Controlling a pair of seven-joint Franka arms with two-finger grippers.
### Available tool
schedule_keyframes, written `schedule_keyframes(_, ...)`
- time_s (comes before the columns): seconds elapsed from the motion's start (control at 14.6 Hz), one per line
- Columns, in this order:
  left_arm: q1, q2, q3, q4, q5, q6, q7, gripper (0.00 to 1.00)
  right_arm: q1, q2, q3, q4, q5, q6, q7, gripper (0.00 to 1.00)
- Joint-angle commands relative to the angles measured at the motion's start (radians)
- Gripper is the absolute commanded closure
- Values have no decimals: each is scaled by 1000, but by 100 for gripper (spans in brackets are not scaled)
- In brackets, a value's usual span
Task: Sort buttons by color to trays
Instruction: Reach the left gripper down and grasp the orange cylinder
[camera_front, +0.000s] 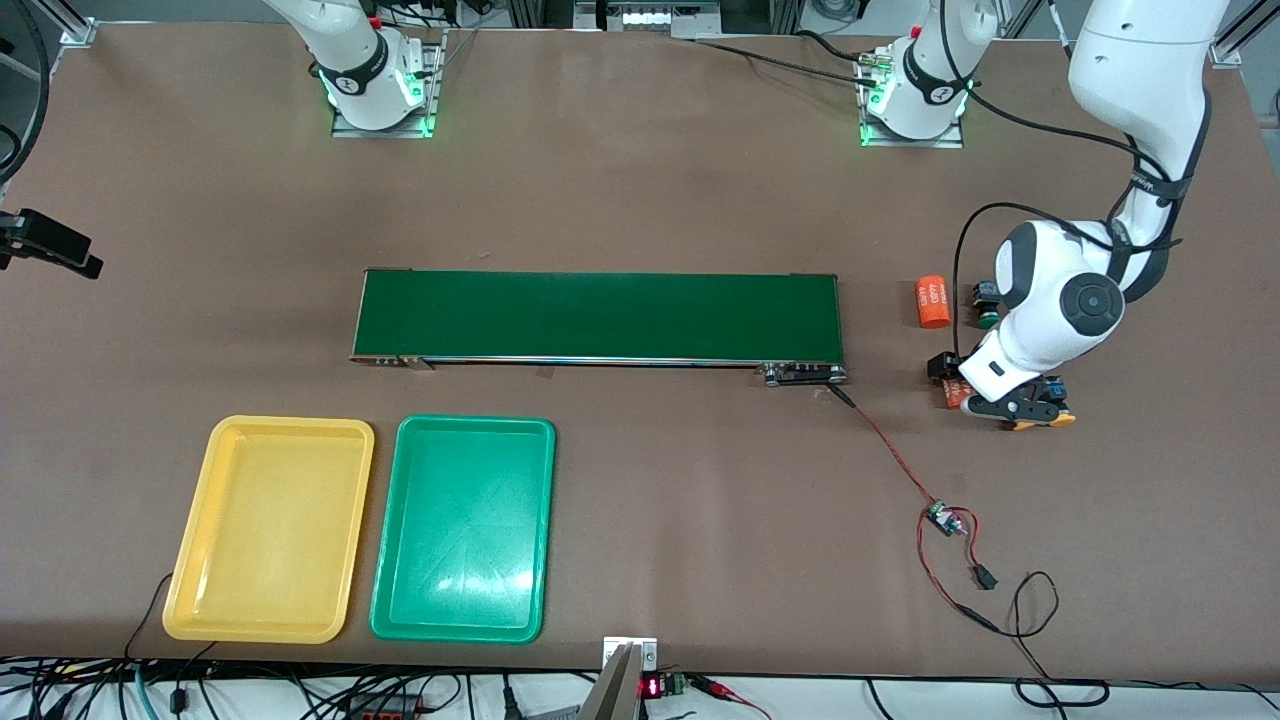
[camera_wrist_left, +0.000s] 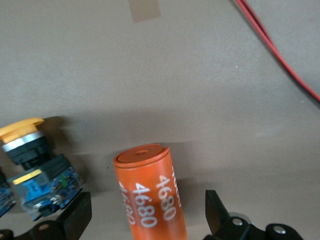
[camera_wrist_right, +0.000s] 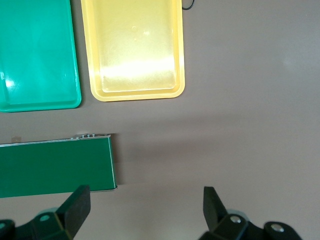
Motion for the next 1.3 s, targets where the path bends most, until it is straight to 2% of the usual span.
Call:
schedule_keyframes(0.0,4,10,-3,-1,8,7,-15,25,-4,-22,6,-23,2,2,9,0)
schedule_keyframes(0.14,4,9,-5,11,8,-31,-54,59,-6,-22,6,-23,2,4,9,0)
schedule_keyframes(0.21,4,1,-5,20,8,-72,-65,70,-7,-22,6,-25,2,4,9,0)
schedule_keyframes(0.27,4,-4,-8,43,8,-117,-73,74,-7,-22,6,-26,2,4,9,0)
schedule_keyframes(0.48,2,-53,-14,147,9,-322,-50,76,-7,-22,6,-26,2,8,9,0)
schedule_keyframes(0.75,-1,-73,-95,326,3,-611,74,76,-7,-21,4,-26,1,7,9,0)
schedule_keyframes(0.89,-1,-77,-164,354,3,-683,206,77,-9,-22,4,-26,1,7,7,0)
schedule_keyframes(1.23,4,-74,-299,350,1,-682,557,81,-6,-20,6,-26,-1,10,7,0)
